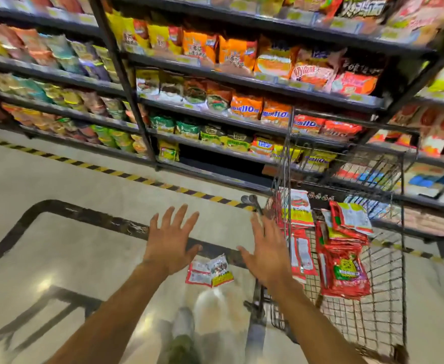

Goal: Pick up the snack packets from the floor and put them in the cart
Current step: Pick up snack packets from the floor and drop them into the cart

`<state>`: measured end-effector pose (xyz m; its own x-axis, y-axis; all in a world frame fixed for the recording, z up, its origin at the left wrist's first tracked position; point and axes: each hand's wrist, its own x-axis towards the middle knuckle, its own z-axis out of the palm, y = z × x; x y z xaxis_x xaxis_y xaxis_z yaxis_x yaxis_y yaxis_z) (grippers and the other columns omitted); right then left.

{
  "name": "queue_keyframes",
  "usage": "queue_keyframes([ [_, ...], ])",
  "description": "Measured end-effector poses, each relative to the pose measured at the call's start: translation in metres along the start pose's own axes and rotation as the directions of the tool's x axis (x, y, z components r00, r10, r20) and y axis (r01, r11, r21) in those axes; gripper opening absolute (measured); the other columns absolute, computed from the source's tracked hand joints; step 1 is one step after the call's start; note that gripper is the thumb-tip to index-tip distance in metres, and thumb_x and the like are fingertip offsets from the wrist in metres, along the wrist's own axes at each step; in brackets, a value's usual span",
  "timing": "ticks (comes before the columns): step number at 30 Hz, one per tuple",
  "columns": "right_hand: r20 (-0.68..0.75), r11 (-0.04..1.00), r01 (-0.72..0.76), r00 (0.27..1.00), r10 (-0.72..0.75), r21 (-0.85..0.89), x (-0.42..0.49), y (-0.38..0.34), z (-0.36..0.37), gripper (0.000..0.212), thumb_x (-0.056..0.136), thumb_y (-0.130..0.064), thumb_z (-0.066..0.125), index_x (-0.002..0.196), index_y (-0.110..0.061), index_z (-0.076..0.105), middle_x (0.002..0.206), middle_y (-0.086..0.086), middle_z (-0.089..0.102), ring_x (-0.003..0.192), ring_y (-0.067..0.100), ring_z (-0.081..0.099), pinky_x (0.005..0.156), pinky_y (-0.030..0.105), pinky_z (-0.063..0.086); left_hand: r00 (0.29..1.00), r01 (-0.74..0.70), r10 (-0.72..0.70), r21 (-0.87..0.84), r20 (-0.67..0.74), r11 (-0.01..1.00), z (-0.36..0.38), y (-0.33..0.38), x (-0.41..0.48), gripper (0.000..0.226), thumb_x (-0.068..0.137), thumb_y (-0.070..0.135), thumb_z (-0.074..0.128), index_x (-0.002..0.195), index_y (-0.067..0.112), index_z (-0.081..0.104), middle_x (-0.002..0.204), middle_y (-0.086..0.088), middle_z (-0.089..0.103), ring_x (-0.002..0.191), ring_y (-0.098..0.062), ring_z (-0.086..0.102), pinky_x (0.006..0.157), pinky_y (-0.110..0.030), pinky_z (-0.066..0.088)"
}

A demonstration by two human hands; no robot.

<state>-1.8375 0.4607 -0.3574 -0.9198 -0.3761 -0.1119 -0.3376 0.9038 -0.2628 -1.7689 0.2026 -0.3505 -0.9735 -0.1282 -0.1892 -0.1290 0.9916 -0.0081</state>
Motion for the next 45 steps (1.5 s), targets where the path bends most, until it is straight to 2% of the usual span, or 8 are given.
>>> queue_keyframes([
  [11, 0.142, 0.983, -0.178, 0.975, 0.17, 0.046, 0.1, 0.025, 0.202, 0.077, 0.089, -0.059, 0.061, 0.151, -0.018, 0.043, 0.154, 0.015, 0.043, 0.143, 0.038, 0.039, 0.113, 0.055, 0.041, 0.981, -0.14, 0.147, -0.068, 0.126, 0.988, 0.19, -0.043, 0.125, 0.094, 0.073, 0.067, 0.073, 0.154, 0.028, 0.044, 0.161, -0.01, 0.041, 0.145, -0.039, 0.04, 0.114, -0.068, 0.028],
  [18, 0.22, 0.986, -0.167, 0.962, 0.161, 0.009, 0.154, 0.083, 0.393, 0.087, 0.09, -0.055, 0.061, 0.159, -0.014, 0.029, 0.162, 0.017, 0.035, 0.148, 0.044, 0.033, 0.112, 0.053, 0.041, 0.96, -0.125, 0.152, -0.126, 0.236, 0.984, 0.392, -0.025, 0.19, 0.084, 0.078, 0.068, 0.043, 0.151, 0.025, 0.048, 0.153, -0.011, 0.05, 0.141, -0.038, 0.045, 0.111, -0.062, 0.032],
  [24, 0.192, 0.985, -0.166, 0.969, 0.156, 0.041, 0.165, 0.133, 0.57, 0.082, 0.084, -0.056, 0.051, 0.15, -0.009, 0.038, 0.139, 0.026, 0.06, 0.121, 0.043, 0.061, 0.089, 0.047, 0.057, 0.927, -0.16, 0.199, -0.145, 0.318, 0.976, 0.572, -0.017, 0.222, 0.088, 0.082, 0.063, 0.058, 0.159, 0.027, 0.032, 0.162, -0.01, 0.039, 0.149, -0.035, 0.037, 0.118, -0.063, 0.026],
  [32, 0.43, 0.943, -0.333, 0.849, 0.306, -0.014, 0.181, 0.18, 0.761, 0.09, 0.087, -0.065, 0.05, 0.159, -0.017, 0.028, 0.161, 0.013, 0.036, 0.149, 0.033, 0.03, 0.112, 0.048, 0.039, 0.878, -0.178, 0.216, -0.128, 0.426, 0.976, 0.77, -0.008, 0.249, 0.085, 0.088, 0.055, 0.067, 0.157, 0.021, 0.031, 0.168, -0.008, 0.026, 0.154, -0.032, 0.026, 0.123, -0.059, 0.018],
  [35, 0.502, 0.89, -0.456, 0.776, 0.383, 0.026, 0.187, 0.19, 0.802, 0.098, 0.082, -0.056, 0.074, 0.157, -0.016, 0.025, 0.161, 0.012, 0.032, 0.148, 0.034, 0.03, 0.112, 0.05, 0.037, 0.874, -0.156, 0.22, -0.179, 0.434, 0.971, 0.816, -0.002, 0.252, 0.082, 0.083, 0.049, 0.073, 0.152, 0.021, 0.039, 0.157, -0.009, 0.041, 0.143, -0.033, 0.039, 0.118, -0.053, 0.027],
  [40, 0.477, 0.736, -0.638, 0.731, 0.488, 0.225, 0.184, 0.201, 0.828, 0.089, 0.063, -0.048, 0.087, 0.138, -0.03, 0.044, 0.136, 0.003, 0.059, 0.126, 0.031, 0.057, 0.104, 0.047, 0.049, 0.906, -0.126, 0.178, -0.155, 0.384, 0.98, 0.849, 0.011, 0.241, 0.083, 0.068, 0.043, 0.089, 0.137, 0.015, 0.053, 0.131, -0.014, 0.058, 0.119, -0.041, 0.056, 0.107, -0.054, 0.034],
  [43, 0.577, 0.692, -0.688, 0.663, 0.477, 0.219, 0.185, 0.204, 0.825, 0.065, 0.068, -0.039, 0.09, 0.125, -0.019, 0.064, 0.12, 0.005, 0.071, 0.112, 0.027, 0.065, 0.094, 0.035, 0.052, 0.86, -0.046, 0.142, -0.203, 0.49, 0.978, 0.842, 0.007, 0.242, 0.083, 0.072, 0.044, 0.086, 0.143, 0.024, 0.05, 0.137, -0.008, 0.057, 0.126, -0.036, 0.054, 0.11, -0.05, 0.035],
  [45, 0.608, 0.677, -0.696, 0.651, 0.454, 0.24, 0.185, 0.203, 0.815, 0.049, 0.072, -0.031, 0.09, 0.115, -0.016, 0.07, 0.112, 0.004, 0.075, 0.105, 0.026, 0.069, 0.09, 0.037, 0.054, 0.832, 0.072, 0.126, -0.329, 0.541, 0.942, 0.833, 0.0, 0.244, 0.069, 0.076, 0.037, 0.084, 0.139, 0.034, 0.055, 0.131, -0.002, 0.059, 0.118, -0.03, 0.059, 0.094, -0.043, 0.048],
])
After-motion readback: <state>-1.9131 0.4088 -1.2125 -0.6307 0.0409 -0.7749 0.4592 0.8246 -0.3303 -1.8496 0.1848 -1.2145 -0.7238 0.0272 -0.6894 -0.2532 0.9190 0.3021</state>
